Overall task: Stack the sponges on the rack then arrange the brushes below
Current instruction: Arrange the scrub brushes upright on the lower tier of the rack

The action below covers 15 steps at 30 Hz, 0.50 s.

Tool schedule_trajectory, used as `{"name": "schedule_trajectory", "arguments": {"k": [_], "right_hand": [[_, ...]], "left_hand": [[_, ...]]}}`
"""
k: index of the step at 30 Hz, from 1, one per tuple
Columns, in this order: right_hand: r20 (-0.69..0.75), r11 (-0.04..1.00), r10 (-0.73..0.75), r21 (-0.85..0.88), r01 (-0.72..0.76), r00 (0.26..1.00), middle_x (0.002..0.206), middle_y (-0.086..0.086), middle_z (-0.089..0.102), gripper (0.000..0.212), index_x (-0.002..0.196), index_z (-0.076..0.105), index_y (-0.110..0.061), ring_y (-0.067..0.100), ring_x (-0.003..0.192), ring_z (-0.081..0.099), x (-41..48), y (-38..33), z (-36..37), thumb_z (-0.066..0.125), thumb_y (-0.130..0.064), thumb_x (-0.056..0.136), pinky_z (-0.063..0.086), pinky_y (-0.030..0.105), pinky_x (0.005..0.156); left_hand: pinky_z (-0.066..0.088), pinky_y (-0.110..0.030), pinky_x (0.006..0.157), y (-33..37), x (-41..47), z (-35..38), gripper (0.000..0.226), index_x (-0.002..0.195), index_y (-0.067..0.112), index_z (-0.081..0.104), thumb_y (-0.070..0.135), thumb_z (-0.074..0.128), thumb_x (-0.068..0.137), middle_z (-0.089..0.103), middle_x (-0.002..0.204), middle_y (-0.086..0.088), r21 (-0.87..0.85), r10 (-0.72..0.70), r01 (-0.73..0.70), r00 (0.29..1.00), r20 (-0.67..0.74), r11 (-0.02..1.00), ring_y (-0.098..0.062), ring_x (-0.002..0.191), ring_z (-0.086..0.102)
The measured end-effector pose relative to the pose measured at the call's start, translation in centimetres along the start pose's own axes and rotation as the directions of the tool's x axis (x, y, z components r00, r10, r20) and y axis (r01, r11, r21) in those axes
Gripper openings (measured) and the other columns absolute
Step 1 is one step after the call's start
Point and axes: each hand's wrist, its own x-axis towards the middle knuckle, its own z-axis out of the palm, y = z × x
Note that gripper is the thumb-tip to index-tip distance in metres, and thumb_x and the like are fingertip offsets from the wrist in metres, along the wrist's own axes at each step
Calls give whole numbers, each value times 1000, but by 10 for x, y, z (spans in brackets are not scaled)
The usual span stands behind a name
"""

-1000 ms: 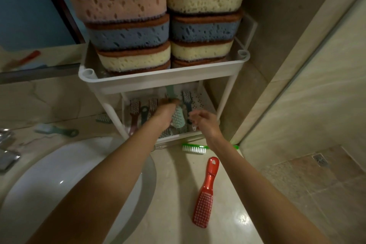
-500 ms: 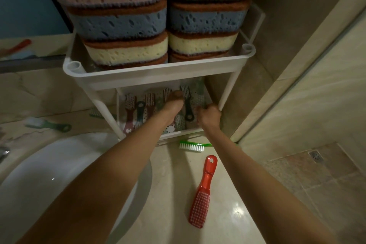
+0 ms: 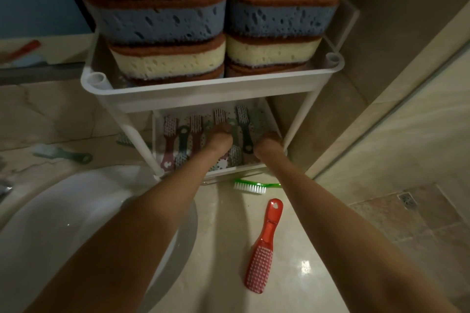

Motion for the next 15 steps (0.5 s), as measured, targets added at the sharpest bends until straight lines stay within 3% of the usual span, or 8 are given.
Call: {"name": "schedule_trajectory", "arguments": {"k": [5, 7, 9, 13, 15], "right_hand": [[-26, 976, -83, -206, 76, 996, 143, 25, 29, 54, 140, 22, 6, 36, 133, 32, 6, 2, 5, 39, -25, 99, 28, 41, 112], [-12, 981, -59, -185, 56, 998, 145, 26, 25, 61, 143, 17, 2, 37, 134, 31, 4, 0, 9, 43, -28, 98, 31, 44, 111], [-26, 977, -82, -198, 76, 996, 145, 26, 26, 60, 144, 17, 0, 37, 133, 34, 2, 0, 9, 44, -27, 97, 34, 44, 109], [-63, 967, -143, -222, 125, 988, 139, 24, 35, 54, 140, 29, 0, 35, 128, 40, 0, 4, 9, 46, -28, 96, 38, 42, 105], [-65, 970, -144, -205, 128, 988, 139, 22, 36, 52, 140, 30, -2, 34, 127, 41, -4, 6, 8, 44, -29, 97, 38, 42, 104]], "left_hand": [[35, -11, 27, -5, 4, -4, 30, 109, -7, 59, 2, 34, 96, 52, 66, -9, 104, 67, -63, 997, -28, 993, -15, 51, 46], [41, -16, 37, -10, 7, -5, 29, 106, -1, 63, 6, 37, 96, 66, 87, -14, 88, 97, -92, 994, -51, 992, -16, 58, 52], [38, -15, 43, -14, 6, -6, 28, 105, 4, 64, 8, 39, 95, 67, 104, -13, 65, 114, -109, 991, -67, 992, -12, 61, 53], [44, -17, 58, -22, 3, -5, 30, 109, 8, 62, 12, 35, 97, 64, 111, -9, -13, 141, -143, 985, -103, 990, -12, 72, 57], [41, -13, 55, -23, -4, -7, 31, 112, 5, 60, 10, 32, 99, 60, 109, -9, -35, 149, -154, 982, -117, 987, -15, 83, 53]]}}
